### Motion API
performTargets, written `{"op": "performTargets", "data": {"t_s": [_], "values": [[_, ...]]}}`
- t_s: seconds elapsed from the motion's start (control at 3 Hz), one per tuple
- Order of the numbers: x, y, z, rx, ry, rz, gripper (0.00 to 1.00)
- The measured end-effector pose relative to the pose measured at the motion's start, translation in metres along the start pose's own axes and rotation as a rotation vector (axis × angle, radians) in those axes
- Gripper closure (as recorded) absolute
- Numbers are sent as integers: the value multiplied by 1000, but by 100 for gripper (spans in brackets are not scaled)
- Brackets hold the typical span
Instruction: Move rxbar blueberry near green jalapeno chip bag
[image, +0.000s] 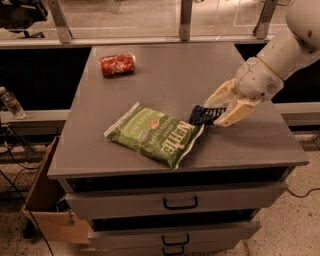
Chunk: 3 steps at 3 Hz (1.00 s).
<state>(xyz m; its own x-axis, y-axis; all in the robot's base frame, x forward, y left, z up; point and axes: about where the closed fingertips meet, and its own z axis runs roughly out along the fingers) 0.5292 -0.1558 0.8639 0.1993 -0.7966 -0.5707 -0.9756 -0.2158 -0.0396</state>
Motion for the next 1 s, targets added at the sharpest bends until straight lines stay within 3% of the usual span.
{"op": "performTargets", "data": {"t_s": [0.33,0.67,1.0], "values": [[-10,6,20,-49,-30,-38,61],[-10,7,25,-58,-31,-53,36],[-5,4,14,-30,-16,-52,13]]}}
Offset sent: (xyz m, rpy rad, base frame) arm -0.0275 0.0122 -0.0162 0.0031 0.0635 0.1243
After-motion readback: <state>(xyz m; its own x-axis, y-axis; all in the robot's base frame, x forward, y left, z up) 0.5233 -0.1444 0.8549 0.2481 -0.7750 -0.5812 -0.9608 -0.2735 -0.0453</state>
